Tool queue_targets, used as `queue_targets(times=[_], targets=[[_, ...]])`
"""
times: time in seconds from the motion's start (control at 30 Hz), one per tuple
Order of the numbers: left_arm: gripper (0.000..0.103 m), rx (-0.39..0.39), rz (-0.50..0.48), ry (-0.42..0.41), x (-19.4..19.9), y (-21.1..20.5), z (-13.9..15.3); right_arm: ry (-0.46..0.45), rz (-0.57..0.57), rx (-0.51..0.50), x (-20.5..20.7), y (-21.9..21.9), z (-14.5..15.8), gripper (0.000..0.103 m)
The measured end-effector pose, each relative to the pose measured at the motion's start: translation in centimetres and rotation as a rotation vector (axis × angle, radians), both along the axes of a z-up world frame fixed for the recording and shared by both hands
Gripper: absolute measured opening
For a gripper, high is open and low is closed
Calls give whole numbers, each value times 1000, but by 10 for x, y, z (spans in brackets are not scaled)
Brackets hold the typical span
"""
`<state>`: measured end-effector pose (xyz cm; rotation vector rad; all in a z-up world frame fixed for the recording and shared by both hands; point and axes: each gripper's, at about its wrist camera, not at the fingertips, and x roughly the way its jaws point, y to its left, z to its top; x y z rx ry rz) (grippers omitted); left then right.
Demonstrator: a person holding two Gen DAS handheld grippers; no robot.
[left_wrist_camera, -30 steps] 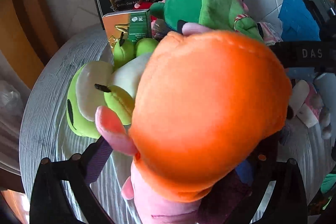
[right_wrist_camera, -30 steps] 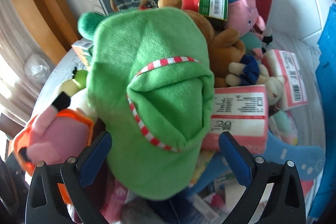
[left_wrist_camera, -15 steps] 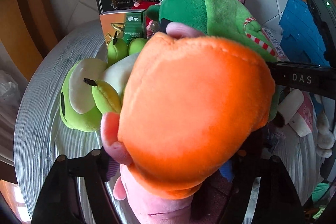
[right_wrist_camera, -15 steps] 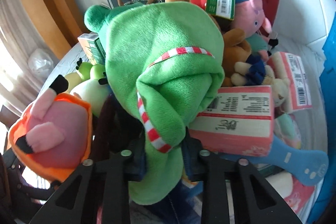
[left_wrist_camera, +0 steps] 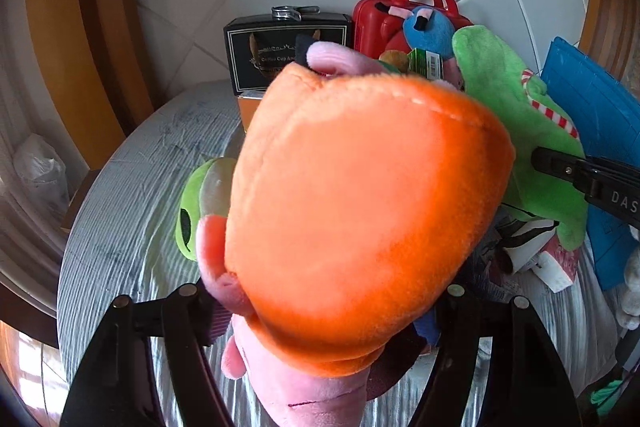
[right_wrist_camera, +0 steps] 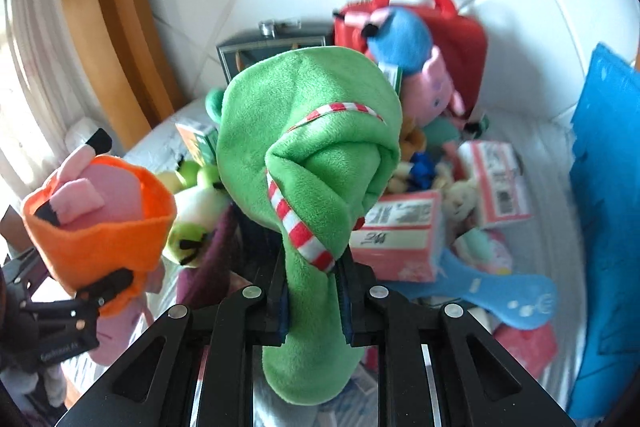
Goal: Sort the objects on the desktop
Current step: 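Grasp the orange-pink plush with the left tool while the right grasps the green plush hat, then carry the orange-pink plush and green plush hat over the blue crate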
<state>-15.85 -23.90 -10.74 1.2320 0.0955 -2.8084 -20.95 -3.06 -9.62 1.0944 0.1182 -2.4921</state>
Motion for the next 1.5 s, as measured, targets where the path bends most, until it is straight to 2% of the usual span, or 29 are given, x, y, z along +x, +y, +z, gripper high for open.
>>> queue_targets(times=[0.3, 0.63, 0.9, 1.17, 1.33, 1.5], targets=[[71, 7, 41, 105, 16, 34, 44, 136, -6, -6, 30, 53, 53, 18], [71, 1, -13, 187, 7, 125, 93, 336, -93, -70, 59, 163, 130, 18], [71, -18, -147, 267, -15, 239, 144, 422, -233, -88, 65, 278, 167, 18], [71, -4, -340, 349, -36, 367, 190, 500, -403, -38, 81, 394, 196, 18], [71, 3, -472, 371, -51, 461, 217, 483, -508, 14, 88, 460, 195, 18], [71, 27, -566, 374, -57, 533, 231, 431, -579, 74, 88, 516, 187, 18]])
